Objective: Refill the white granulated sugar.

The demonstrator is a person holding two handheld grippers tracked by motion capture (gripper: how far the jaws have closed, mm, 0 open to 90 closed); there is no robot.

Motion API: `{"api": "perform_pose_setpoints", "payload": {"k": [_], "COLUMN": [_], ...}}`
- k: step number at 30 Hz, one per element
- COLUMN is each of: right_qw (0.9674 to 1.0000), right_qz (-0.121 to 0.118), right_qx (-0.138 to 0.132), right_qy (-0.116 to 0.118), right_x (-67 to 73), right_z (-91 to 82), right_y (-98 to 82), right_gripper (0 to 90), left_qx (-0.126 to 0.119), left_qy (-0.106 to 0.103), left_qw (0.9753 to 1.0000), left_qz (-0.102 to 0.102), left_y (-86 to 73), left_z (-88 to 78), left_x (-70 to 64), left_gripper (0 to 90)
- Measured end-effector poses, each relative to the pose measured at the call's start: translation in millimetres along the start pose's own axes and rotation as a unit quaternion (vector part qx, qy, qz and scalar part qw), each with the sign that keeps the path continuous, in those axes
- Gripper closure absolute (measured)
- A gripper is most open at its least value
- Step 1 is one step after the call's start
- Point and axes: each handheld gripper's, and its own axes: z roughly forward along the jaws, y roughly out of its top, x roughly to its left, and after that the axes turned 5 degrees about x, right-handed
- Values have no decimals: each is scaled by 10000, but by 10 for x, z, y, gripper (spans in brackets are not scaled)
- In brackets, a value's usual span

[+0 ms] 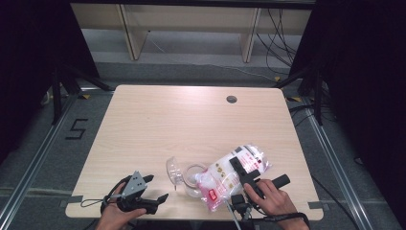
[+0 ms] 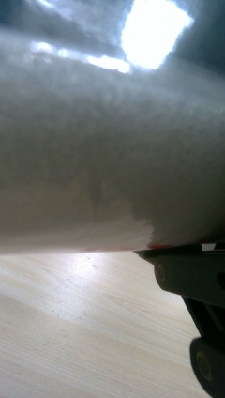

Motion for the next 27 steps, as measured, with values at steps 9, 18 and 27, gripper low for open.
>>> {"api": "perform_pose_setpoints", "payload": {"k": [9,18,27], "right_qw": [10000,10000,10000], "right_qz": [-42,-84,-85], "right_qx": [18,-28,8], "right_qy": [27,15,-22], "right_x": [-1,-8,-41], "right_z": [22,62,74], "right_y": [-21,-19,-15], "right_gripper": [497,499,500], "left_qx": [35,8,-6], "left_qy": [11,1,0], "left_qw": [10000,9999,10000], "left_qz": [49,-107,-22], "left_y": [0,-5,-3], "left_z": [-3,2,4], "left_x": [3,-12,-3], "left_gripper": [168,168,168]}}
